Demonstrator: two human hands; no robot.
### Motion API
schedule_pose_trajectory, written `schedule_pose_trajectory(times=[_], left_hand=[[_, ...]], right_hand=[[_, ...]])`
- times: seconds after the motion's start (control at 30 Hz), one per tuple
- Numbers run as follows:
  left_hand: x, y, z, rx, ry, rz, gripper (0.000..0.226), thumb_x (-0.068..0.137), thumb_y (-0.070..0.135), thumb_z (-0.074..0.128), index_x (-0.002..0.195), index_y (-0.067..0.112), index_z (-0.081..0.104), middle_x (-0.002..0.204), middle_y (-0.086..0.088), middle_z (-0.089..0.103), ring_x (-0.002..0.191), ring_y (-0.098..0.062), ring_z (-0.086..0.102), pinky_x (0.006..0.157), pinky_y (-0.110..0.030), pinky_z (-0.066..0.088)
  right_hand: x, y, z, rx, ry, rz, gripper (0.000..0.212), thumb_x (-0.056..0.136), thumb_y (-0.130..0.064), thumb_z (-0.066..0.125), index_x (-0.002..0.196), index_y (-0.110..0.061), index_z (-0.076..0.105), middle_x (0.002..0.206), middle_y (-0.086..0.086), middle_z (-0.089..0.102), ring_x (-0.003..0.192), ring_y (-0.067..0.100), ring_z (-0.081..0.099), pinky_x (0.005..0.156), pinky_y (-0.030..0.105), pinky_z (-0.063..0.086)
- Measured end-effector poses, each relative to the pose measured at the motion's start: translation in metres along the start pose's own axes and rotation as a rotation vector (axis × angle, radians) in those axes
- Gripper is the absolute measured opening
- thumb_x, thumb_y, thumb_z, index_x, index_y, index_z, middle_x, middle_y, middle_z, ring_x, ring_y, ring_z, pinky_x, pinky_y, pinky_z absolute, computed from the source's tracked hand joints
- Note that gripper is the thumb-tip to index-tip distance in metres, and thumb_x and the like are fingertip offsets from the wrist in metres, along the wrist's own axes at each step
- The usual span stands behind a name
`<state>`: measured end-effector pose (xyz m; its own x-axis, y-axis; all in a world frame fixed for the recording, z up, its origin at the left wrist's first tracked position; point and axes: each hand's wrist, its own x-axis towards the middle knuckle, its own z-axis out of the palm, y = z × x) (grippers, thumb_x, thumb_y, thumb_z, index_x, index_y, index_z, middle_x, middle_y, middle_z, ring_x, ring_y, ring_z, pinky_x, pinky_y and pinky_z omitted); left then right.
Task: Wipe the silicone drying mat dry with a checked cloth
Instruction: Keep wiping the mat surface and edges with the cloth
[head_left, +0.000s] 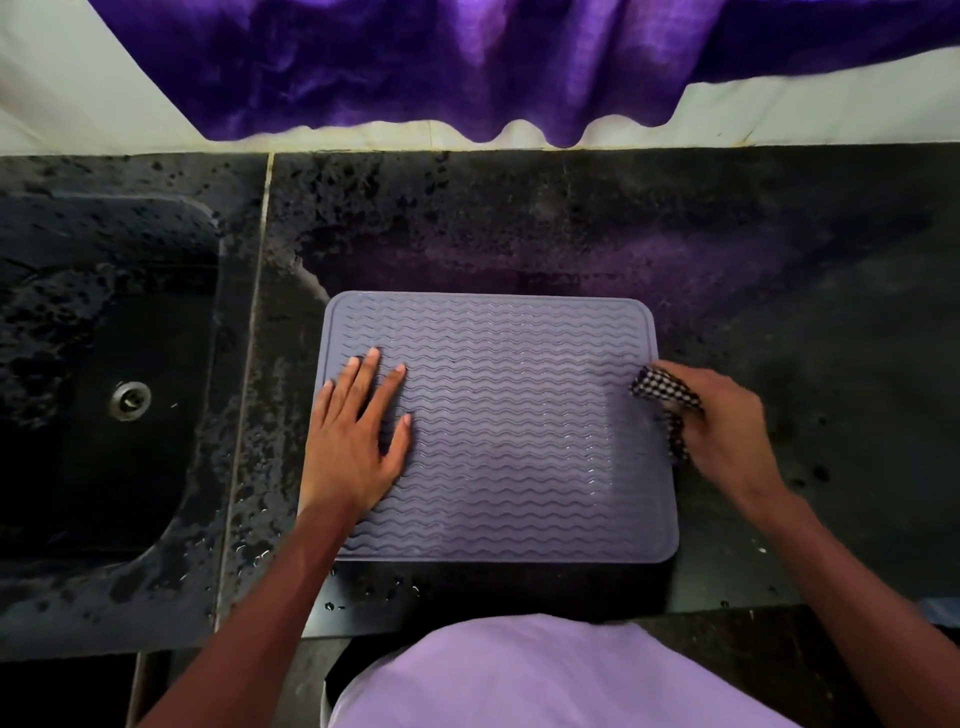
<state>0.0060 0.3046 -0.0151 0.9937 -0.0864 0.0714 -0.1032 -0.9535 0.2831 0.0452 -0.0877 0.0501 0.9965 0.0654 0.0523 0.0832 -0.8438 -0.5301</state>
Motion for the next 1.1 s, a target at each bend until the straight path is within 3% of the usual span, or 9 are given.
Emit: schedule_pose_trajectory(times=[0.1,0.2,0.27,0.33,0.47,0.63,0.8,1.1], left_hand=[[0.0,-0.001,0.001,-0.065,0.054,0.008,0.06,0.102,0.044,0.045,0.157,0.02,0.039,0.169,-0.003,0.024,0.157,-0.02,0.019,0.125,-0.049,0.022],[-0.001,-0.003,0.004,-0.134,0.114,-0.005,0.062,0.101,0.041,0.051,0.153,0.009,0.044,0.165,-0.007,0.033,0.155,-0.021,0.025,0.125,-0.048,0.025],[-0.001,-0.003,0.005,-0.151,0.122,-0.02,0.066,0.1,0.044,0.05,0.152,0.004,0.044,0.163,-0.008,0.036,0.154,-0.021,0.028,0.126,-0.045,0.024],[-0.002,-0.003,0.005,-0.151,0.128,-0.026,0.068,0.1,0.045,0.048,0.153,0.002,0.042,0.163,-0.009,0.036,0.154,-0.021,0.029,0.126,-0.044,0.024],[0.001,-0.002,0.005,-0.135,0.146,-0.013,0.07,0.1,0.045,0.048,0.153,0.0,0.039,0.164,-0.011,0.034,0.154,-0.023,0.028,0.127,-0.038,0.019],[0.002,-0.004,0.008,-0.116,0.161,-0.001,0.07,0.1,0.044,0.05,0.151,-0.002,0.042,0.162,-0.014,0.037,0.152,-0.026,0.033,0.125,-0.043,0.026],[0.003,-0.005,0.008,-0.098,0.135,-0.014,0.07,0.099,0.045,0.052,0.153,0.001,0.042,0.163,-0.012,0.036,0.152,-0.024,0.032,0.122,-0.047,0.031],[0.003,-0.006,0.005,-0.067,0.145,-0.019,0.07,0.096,0.042,0.06,0.153,0.004,0.043,0.162,-0.011,0.037,0.149,-0.026,0.038,0.118,-0.047,0.036]], right_hand=[[0.018,-0.045,0.021,0.181,0.05,-0.042,0.036,0.083,0.001,0.068,0.117,-0.011,0.068,0.113,-0.004,0.067,0.105,0.009,0.06,0.096,0.01,0.038],[0.049,-0.093,0.055,0.251,0.016,-0.112,0.031,0.084,-0.016,0.072,0.115,-0.013,0.068,0.109,-0.003,0.069,0.099,0.003,0.056,0.089,0.006,0.035],[0.071,-0.124,0.081,0.275,-0.017,-0.165,0.032,0.083,-0.02,0.073,0.114,-0.012,0.068,0.107,-0.001,0.07,0.098,0.011,0.061,0.088,0.017,0.043],[0.091,-0.152,0.106,0.247,-0.07,-0.239,0.032,0.08,-0.008,0.073,0.112,-0.011,0.069,0.102,0.006,0.071,0.094,0.025,0.064,0.083,0.033,0.049],[0.121,-0.202,0.133,0.04,-0.17,-0.413,0.05,0.068,0.004,0.065,0.113,-0.017,0.065,0.096,0.003,0.067,0.088,0.028,0.056,0.072,0.042,0.049],[0.131,-0.238,0.154,-0.143,-0.214,-0.458,0.05,0.084,-0.003,0.053,0.129,-0.026,0.056,0.114,-0.002,0.063,0.106,0.024,0.052,0.078,0.038,0.041],[0.132,-0.24,0.17,-0.231,-0.177,-0.465,0.048,0.087,-0.01,0.033,0.124,-0.03,0.058,0.112,-0.005,0.062,0.106,0.024,0.051,0.081,0.038,0.042],[0.143,-0.235,0.165,-0.208,-0.247,-0.419,0.035,0.089,-0.006,0.052,0.12,-0.019,0.061,0.111,0.002,0.059,0.108,0.027,0.05,0.08,0.04,0.045]])
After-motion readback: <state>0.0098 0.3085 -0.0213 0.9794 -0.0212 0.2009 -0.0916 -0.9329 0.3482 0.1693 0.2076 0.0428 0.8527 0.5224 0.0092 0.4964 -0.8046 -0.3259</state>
